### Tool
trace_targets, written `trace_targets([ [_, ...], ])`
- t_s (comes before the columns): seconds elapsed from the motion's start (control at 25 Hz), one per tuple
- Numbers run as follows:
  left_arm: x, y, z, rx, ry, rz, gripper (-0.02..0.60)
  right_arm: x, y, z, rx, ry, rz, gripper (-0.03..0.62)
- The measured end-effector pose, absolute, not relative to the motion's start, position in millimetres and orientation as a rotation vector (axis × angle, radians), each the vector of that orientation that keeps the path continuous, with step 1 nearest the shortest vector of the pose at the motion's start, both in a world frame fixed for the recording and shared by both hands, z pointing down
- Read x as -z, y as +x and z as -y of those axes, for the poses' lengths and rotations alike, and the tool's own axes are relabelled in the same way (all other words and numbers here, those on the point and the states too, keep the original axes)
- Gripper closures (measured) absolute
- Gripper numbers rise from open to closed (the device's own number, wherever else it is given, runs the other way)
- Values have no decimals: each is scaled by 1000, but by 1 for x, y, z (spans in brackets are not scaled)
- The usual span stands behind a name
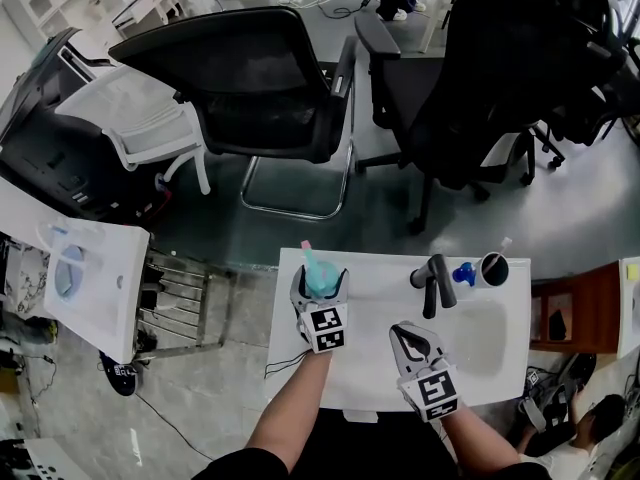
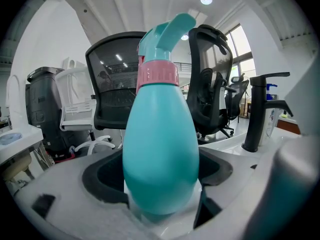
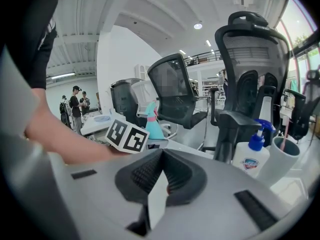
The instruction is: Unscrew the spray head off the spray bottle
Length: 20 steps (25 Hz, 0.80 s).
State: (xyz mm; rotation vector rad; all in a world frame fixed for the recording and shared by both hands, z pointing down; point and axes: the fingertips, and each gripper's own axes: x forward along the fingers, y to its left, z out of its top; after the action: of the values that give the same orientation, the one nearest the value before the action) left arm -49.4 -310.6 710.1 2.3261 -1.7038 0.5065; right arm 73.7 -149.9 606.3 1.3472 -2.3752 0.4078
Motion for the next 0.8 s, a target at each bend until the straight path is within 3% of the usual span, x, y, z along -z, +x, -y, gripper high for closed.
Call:
trace_targets([
  [0.8, -628, -22, 257, -472, 2675, 1320, 173, -557, 64, 167, -281, 1390, 2484, 588],
])
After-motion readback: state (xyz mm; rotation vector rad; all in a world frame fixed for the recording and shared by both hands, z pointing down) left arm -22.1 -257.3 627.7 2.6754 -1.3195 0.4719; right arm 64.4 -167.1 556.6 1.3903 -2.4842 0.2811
